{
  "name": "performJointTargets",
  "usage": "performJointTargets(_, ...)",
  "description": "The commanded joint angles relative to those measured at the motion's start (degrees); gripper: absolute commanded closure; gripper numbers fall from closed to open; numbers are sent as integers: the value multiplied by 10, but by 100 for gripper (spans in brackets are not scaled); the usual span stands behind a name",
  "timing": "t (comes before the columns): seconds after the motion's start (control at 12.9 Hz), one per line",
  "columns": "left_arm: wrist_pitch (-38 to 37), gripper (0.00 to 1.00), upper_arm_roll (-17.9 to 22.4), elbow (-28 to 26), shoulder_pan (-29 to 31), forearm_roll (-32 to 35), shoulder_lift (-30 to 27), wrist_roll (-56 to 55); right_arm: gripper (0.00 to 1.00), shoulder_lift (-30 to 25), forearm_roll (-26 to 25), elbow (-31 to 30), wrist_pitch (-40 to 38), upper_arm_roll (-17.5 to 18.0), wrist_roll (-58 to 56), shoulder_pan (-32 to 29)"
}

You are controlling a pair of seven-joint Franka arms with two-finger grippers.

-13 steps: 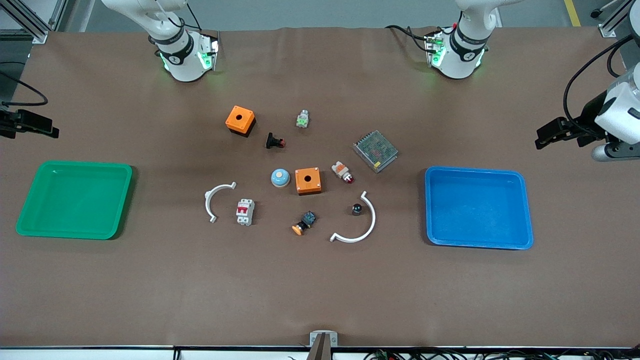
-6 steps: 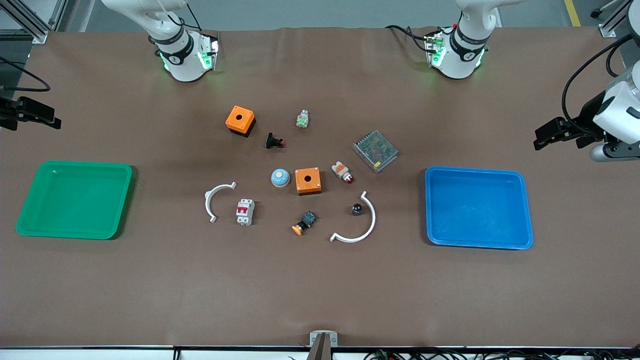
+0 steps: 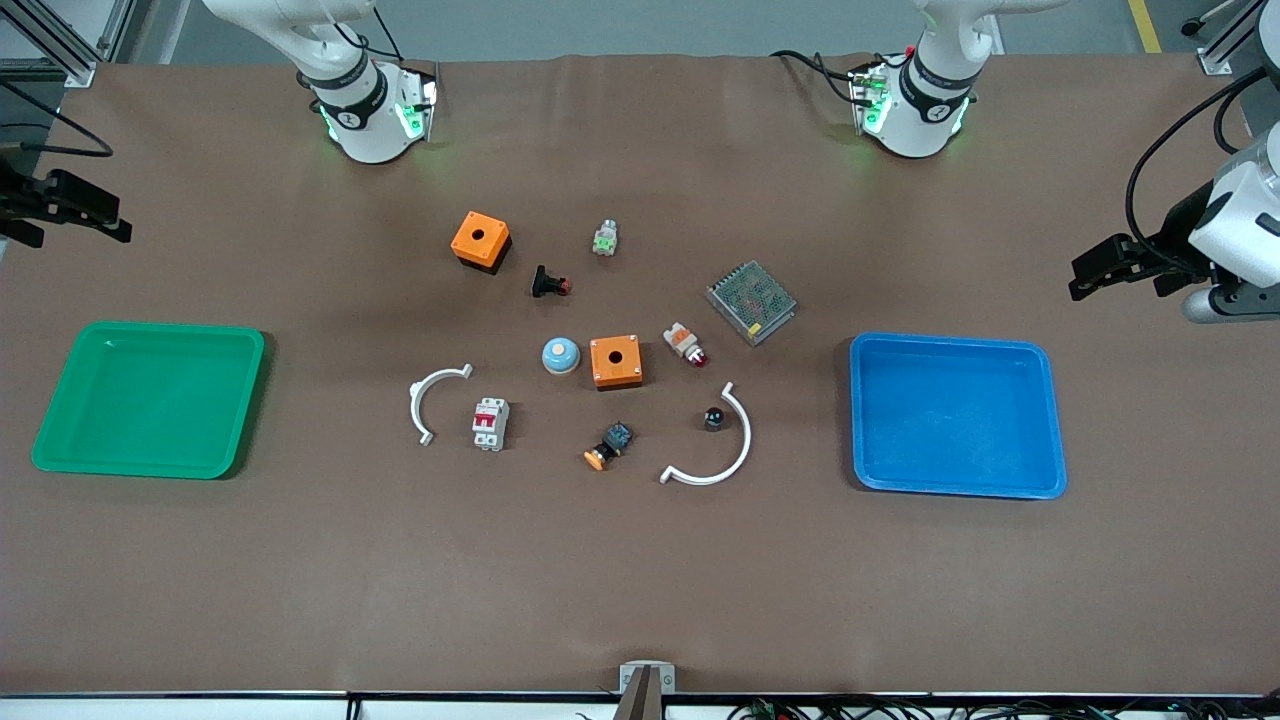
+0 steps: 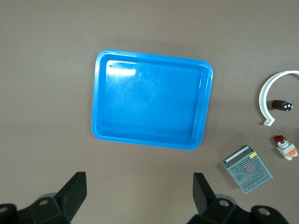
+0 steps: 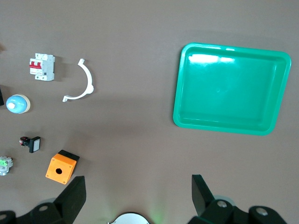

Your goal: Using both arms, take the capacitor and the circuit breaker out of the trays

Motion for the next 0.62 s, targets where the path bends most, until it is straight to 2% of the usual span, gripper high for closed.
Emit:
performJointTargets(0.0, -5, 0, 32, 8, -33, -2, -1, 3, 0, -19, -12, -19, 10, 13, -3, -9)
performJointTargets(0.54, -1, 0, 31, 8, -25, -2, 2, 4, 0, -26, -12, -19, 12, 13, -3, -8)
